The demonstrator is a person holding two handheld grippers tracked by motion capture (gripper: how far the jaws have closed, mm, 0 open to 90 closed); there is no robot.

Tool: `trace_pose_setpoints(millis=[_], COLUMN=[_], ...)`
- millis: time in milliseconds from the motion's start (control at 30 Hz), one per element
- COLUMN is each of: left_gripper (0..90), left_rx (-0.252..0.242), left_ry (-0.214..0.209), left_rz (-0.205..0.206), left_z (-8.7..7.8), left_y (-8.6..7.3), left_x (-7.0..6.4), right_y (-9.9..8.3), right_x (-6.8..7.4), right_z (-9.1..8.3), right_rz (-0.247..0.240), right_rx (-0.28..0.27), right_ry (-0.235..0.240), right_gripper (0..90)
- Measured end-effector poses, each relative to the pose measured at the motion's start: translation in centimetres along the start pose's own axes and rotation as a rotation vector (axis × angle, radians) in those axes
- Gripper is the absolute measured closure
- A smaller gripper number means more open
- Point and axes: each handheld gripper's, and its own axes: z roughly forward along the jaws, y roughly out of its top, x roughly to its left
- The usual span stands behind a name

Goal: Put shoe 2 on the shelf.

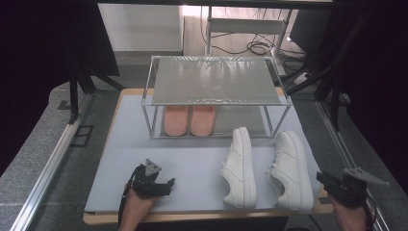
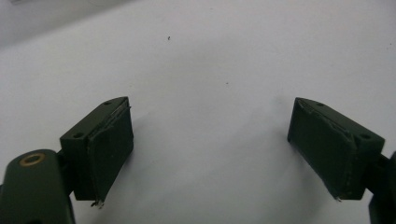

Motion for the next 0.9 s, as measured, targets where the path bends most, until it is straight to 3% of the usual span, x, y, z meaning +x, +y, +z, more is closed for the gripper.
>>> trace_pose_setpoints(millis=[233, 467, 900], left_gripper=[14.3, 14.3, 14.3], left_rx=[0.003, 0.002, 0.001], left_ry=[0.001, 0.002, 0.003], left_rz=[0.006, 0.007, 0.006], left_z=[0.0, 0.0, 0.0], left_y=[0.0, 0.0, -0.1], left_x=[0.0, 0.0, 0.0], right_y=[1.7, 3.1, 3.8], right_x=[1.4, 3.1, 4.5], right_z=[-0.9, -0.9, 0.0], right_rz=[-0.076, -0.140, -0.178], right_rx=[0.018, 0.026, 0.025], right_ry=[0.013, 0.056, 0.097], right_gripper=[89.7, 90.0, 90.0])
